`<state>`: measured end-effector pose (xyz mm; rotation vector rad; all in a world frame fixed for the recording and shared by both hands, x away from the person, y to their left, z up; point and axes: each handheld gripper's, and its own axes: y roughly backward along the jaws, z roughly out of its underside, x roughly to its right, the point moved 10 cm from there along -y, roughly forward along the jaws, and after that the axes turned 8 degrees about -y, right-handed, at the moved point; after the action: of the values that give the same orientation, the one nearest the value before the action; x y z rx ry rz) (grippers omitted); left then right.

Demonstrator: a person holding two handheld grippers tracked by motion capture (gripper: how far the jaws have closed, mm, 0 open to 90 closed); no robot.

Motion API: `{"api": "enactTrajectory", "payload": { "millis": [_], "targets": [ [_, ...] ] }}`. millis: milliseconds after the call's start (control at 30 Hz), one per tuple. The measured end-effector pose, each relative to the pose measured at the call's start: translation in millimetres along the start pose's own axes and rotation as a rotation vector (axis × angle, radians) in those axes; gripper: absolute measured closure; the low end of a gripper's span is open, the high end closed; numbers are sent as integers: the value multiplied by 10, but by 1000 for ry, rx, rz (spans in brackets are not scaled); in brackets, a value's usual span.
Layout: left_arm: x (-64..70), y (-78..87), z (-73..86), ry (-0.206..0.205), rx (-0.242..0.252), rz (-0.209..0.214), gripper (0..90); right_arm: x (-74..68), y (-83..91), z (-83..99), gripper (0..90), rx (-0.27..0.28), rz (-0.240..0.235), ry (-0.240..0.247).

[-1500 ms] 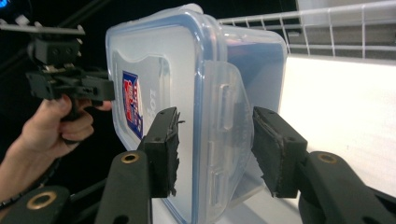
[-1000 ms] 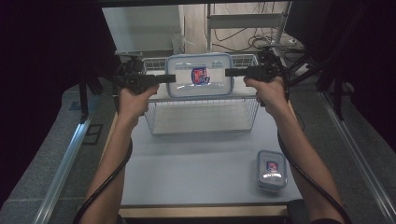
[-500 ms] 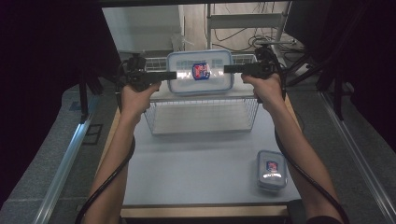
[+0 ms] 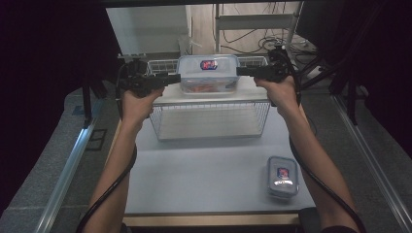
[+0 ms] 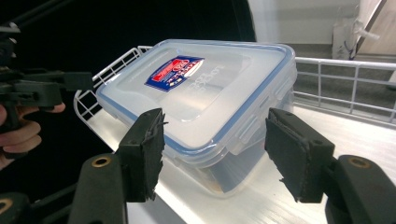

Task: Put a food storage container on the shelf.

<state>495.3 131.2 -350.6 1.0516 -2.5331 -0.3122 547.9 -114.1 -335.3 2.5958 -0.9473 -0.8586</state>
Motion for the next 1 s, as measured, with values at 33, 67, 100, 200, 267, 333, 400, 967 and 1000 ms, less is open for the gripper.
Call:
{"api": "enactTrajectory", "payload": {
  "millis": [33, 67, 100, 200, 267, 333, 400, 967, 1000],
  "targets": [
    [15, 3, 3, -18, 3, -2, 289, -2, 4, 5, 375, 1, 3, 13],
    [25, 7, 6, -38, 6, -9, 286, -7, 9, 11, 375, 2, 5, 21],
    [35, 12, 10, -56, 6, -16, 279, -12, 16, 20, 375, 2, 7, 29],
    [68, 25, 22, -106, 10, -26, 262, -27, 32, 47, 375, 2, 10, 53],
    [81, 32, 38, -131, 7, -41, 248, -28, 39, 65, 375, 2, 15, 72],
    [112, 40, 59, -160, 12, -37, 233, -36, 52, 85, 370, 6, 13, 82],
    [145, 54, 97, -182, 13, -39, 210, -55, 74, 111, 365, 11, 9, 93],
    [461, 107, 686, -348, -26, -104, 74, -252, 229, 630, 226, -12, 38, 277],
    [477, 108, 726, -353, -31, -109, 71, -271, 237, 677, 216, -16, 32, 282]
  ]
}}
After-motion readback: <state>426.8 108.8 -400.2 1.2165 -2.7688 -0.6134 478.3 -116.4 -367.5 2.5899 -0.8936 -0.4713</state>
